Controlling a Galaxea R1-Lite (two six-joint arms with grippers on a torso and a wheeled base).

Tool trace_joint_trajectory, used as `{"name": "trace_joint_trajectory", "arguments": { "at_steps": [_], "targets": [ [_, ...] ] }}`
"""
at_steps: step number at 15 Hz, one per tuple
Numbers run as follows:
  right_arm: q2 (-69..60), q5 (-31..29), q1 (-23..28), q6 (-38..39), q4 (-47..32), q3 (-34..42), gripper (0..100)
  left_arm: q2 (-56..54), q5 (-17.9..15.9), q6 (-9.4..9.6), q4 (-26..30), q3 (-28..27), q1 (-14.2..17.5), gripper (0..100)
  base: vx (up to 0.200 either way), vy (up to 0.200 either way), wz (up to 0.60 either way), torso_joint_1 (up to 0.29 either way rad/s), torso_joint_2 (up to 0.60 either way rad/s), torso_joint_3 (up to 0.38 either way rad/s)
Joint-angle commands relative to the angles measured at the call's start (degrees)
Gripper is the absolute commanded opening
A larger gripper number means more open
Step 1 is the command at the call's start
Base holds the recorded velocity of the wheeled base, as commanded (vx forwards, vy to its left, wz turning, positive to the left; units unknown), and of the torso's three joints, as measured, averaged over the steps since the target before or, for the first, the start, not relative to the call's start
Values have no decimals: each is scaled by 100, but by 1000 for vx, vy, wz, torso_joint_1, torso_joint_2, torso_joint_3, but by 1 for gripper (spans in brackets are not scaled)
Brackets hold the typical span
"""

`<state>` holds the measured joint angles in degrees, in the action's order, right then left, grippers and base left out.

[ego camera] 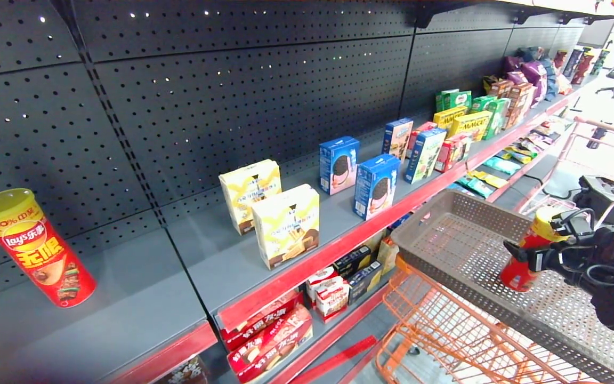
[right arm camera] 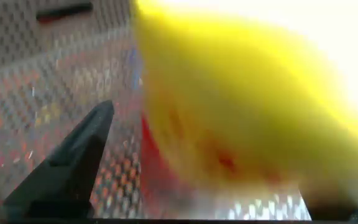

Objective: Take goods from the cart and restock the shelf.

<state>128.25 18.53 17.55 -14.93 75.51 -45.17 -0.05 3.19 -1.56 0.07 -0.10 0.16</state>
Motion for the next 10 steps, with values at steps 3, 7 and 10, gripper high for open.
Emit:
{"name": "trace_joint_trajectory", "arguments": {
  "at_steps": [3,7,10],
  "targets": [
    [315,2,-94,-10,-19,-291,0,5,6,-11,-7,1,2,100,0,0,0,0,0,0],
    [201,-209,-165,-1,60,-282,0,5,6,-2,1,1,2,100,0,0,0,0,0,0],
    [-98,-332,-147,17,78,-106,0,5,6,-2,1,1,2,100,0,0,0,0,0,0]
  ]
}}
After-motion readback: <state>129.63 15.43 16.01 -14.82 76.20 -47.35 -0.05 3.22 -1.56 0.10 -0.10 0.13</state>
